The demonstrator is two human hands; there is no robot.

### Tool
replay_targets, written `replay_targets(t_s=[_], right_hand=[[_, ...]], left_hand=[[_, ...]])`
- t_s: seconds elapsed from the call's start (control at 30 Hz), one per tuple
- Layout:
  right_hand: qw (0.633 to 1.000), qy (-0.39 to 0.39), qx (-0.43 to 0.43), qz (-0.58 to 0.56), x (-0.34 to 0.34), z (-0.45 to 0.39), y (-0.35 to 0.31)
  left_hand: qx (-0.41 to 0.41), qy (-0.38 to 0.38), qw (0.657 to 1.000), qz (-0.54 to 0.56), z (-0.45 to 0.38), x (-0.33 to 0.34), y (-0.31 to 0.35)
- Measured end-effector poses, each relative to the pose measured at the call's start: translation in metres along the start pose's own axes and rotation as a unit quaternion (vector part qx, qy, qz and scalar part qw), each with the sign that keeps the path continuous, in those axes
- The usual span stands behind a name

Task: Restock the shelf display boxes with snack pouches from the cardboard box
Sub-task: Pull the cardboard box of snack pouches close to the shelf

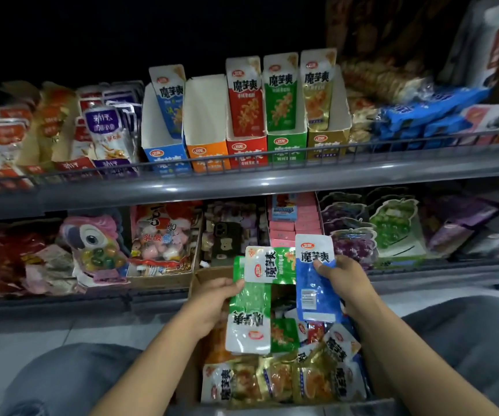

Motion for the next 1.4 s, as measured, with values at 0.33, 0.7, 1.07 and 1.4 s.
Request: replay_targets(t_s=[0.33, 0.7, 1.07, 1.4], right_hand=[[0.977, -0.001, -0.010, -0.212, 0.022, 0.041, -0.009], [0.968, 0.027, -0.030, -0.248, 0.026, 0.043, -0.016], [0.976, -0.008, -0.079, -0.202, 0.007, 0.033, -0.027], [0.984, -0.091, -0.086, -0.130, 0.023, 0.030, -0.015]], left_hand=[[0.093, -0.054, 0.954, 0.279, 0.017, 0.024, 0.016], [0.044, 0.052, 0.961, 0.268, -0.003, 0.000, 0.019], [-0.040, -0.044, 0.980, 0.188, 0.009, -0.001, 0.029], [-0.140, -0.224, 0.961, 0.079, 0.015, 0.018, 0.021]])
Point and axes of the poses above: each hand's wrist, its own z-axis away from the middle knuckle, its own x-axis out of the palm, y = z × x, the point moved 2 cm from there along -z, towards the middle knuckle, and after that the axes turned 5 degrees about -x, right-handed, at the moved point
